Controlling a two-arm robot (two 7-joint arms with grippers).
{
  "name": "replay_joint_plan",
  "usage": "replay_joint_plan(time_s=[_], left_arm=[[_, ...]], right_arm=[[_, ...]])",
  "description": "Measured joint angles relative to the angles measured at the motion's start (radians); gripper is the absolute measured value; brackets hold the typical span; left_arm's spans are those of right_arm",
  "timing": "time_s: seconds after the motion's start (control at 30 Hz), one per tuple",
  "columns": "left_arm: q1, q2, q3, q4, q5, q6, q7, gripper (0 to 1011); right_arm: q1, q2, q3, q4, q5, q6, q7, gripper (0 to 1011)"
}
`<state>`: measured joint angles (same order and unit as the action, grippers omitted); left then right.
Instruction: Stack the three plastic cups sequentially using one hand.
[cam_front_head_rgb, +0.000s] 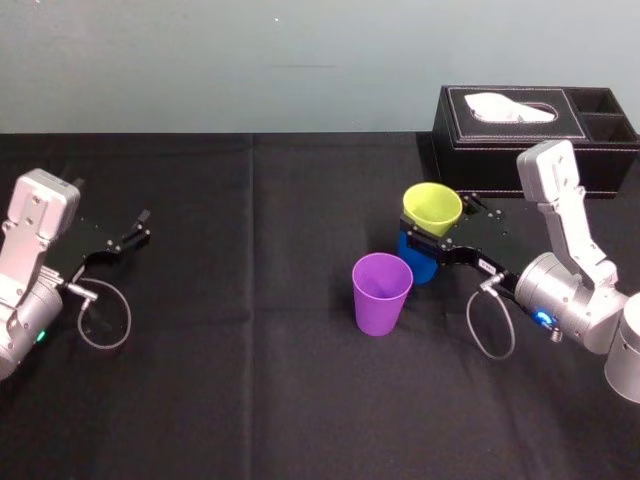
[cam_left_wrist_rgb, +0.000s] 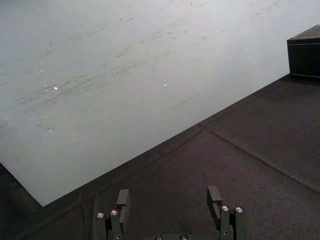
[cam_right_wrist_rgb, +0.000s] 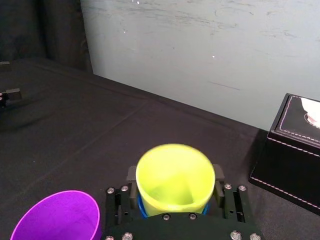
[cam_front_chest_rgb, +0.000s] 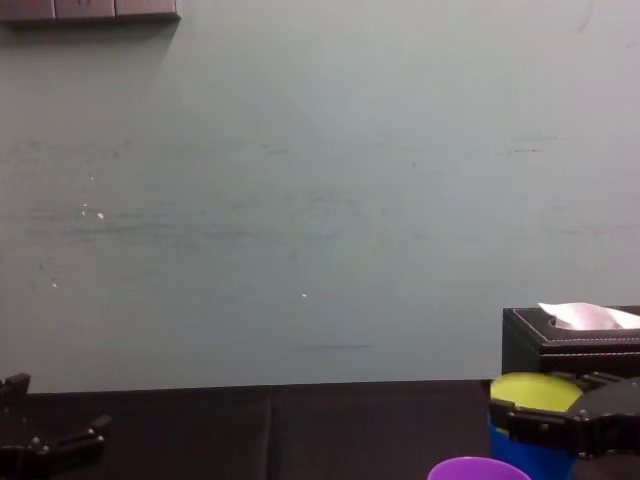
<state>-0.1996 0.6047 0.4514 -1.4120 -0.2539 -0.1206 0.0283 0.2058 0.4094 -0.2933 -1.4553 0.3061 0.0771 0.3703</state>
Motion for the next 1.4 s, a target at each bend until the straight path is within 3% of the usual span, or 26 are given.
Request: replay_joint_plan(time_s=[0.2,0.53,0.83,1.17,1.4], left_arm=[[0.000,0.000,0.000,0.000,0.000,0.000,0.000,1011],[0.000,0.000,0.000,0.000,0.000,0.000,0.000,1012],[0.000,0.000,0.000,0.000,0.000,0.000,0.000,1011],[0.000,0.000,0.000,0.000,0.000,0.000,0.000,1011],[0.000,0.000,0.000,0.000,0.000,0.000,0.000,1011]], right_arm=[[0.001,0.000,0.000,0.000,0.000,0.000,-0.001,1003],[0.001,0.000,0.000,-0.001,0.000,-0.001,-0.001,1003],[-0.030,0.019,0.014,-0.066,-0.008,-0.040,0.008,1003],[-0.123,0.080,0.049,-0.201,0.019,-0.038,0.032,1003],[-0.231,0.146,0.081,-0.289,0.039,-0.057,0.050,1003]])
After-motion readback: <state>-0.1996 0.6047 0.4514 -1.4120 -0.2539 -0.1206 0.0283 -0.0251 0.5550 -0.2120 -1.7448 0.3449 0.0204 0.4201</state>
